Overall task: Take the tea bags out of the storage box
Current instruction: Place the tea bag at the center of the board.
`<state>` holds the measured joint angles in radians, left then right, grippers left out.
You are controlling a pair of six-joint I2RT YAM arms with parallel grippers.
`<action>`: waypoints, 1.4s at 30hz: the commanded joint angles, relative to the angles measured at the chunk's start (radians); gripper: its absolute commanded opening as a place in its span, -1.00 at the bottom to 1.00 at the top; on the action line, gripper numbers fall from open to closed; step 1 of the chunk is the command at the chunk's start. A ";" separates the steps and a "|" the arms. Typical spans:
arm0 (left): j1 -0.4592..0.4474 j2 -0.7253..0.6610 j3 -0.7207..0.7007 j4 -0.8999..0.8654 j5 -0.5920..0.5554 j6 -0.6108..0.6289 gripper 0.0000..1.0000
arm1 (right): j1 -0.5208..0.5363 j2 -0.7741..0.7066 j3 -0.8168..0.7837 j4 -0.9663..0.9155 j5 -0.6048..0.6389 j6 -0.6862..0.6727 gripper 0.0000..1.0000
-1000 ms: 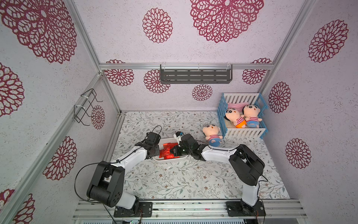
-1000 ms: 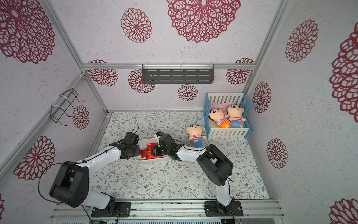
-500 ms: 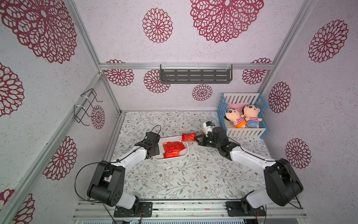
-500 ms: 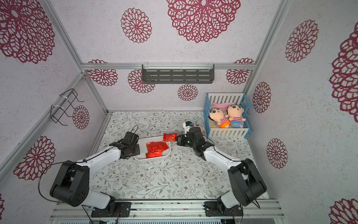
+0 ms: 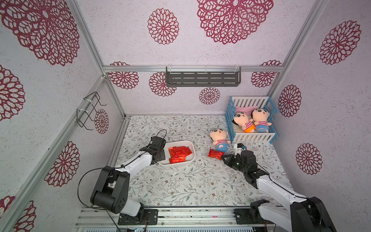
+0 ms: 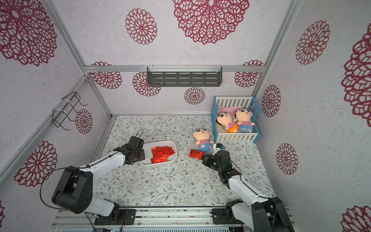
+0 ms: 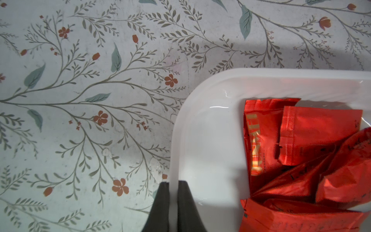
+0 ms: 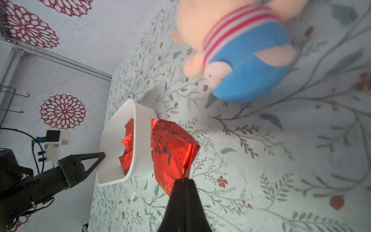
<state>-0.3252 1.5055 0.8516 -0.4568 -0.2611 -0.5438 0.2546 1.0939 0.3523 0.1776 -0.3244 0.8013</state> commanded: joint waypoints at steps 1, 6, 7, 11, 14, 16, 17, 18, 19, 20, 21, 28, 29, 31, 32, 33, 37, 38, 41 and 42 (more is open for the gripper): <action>0.012 0.025 -0.031 -0.029 -0.019 -0.001 -1.00 | 0.020 0.003 -0.047 0.147 0.030 0.111 -1.00; 0.013 0.024 -0.032 -0.028 -0.018 -0.001 -1.00 | 0.090 0.092 -0.079 0.263 0.039 0.174 -1.00; 0.012 0.025 -0.031 -0.029 -0.017 -0.002 -1.00 | 0.100 0.111 -0.084 0.284 0.043 0.182 -1.00; 0.013 0.031 -0.028 -0.031 -0.017 -0.001 -1.00 | 0.137 0.173 -0.074 0.304 0.028 0.173 -0.90; 0.013 0.031 -0.028 -0.033 -0.018 -0.001 -1.00 | 0.156 0.186 -0.066 0.285 0.028 0.151 -0.52; 0.013 0.032 -0.027 -0.034 -0.018 -0.001 -1.00 | 0.169 0.194 -0.048 0.254 0.016 0.124 -0.38; 0.012 0.031 -0.026 -0.034 -0.019 -0.001 -1.00 | 0.174 0.199 -0.038 0.236 0.003 0.102 -0.33; 0.013 0.029 -0.028 -0.035 -0.020 -0.001 -1.00 | 0.182 0.202 -0.026 0.212 -0.009 0.080 -0.29; 0.013 0.025 -0.031 -0.033 -0.021 -0.002 -1.00 | 0.187 0.205 -0.009 0.176 -0.021 0.044 -0.27; 0.013 0.022 -0.032 -0.033 -0.021 -0.004 -1.00 | 0.190 0.205 0.010 0.132 -0.038 -0.004 -0.27; 0.012 0.021 -0.032 -0.033 -0.023 -0.003 -1.00 | 0.191 0.203 0.030 0.081 -0.048 -0.049 -0.26; 0.013 0.028 -0.028 -0.033 -0.020 -0.001 -1.00 | 0.192 0.199 0.217 -0.298 0.115 -0.343 0.15; 0.013 0.026 -0.029 -0.033 -0.020 -0.001 -1.00 | 0.192 0.194 0.226 -0.306 0.134 -0.354 0.22; 0.012 0.024 -0.031 -0.031 -0.021 -0.001 -1.00 | 0.193 0.193 0.248 -0.299 0.155 -0.390 0.49; 0.012 0.025 -0.031 -0.030 -0.020 -0.001 -1.00 | 0.195 0.205 0.272 -0.304 0.159 -0.421 0.60; 0.013 0.024 -0.031 -0.030 -0.020 -0.001 -1.00 | 0.195 0.225 0.298 -0.316 0.168 -0.445 0.63; 0.013 0.026 -0.031 -0.030 -0.018 -0.001 -1.00 | 0.196 0.371 0.408 -0.355 0.158 -0.557 0.63; 0.013 0.026 -0.030 -0.031 -0.018 -0.001 -1.00 | 0.201 0.407 0.442 -0.370 0.148 -0.590 0.64; 0.013 0.026 -0.029 -0.034 -0.025 -0.003 -1.00 | 0.201 0.459 0.488 -0.370 0.126 -0.688 0.70; 0.012 0.025 -0.029 -0.034 -0.025 -0.004 -1.00 | 0.202 0.466 0.492 -0.358 0.124 -0.708 0.74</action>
<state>-0.3252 1.5055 0.8516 -0.4561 -0.2630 -0.5472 0.4496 1.5570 0.8124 -0.1654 -0.1986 0.2279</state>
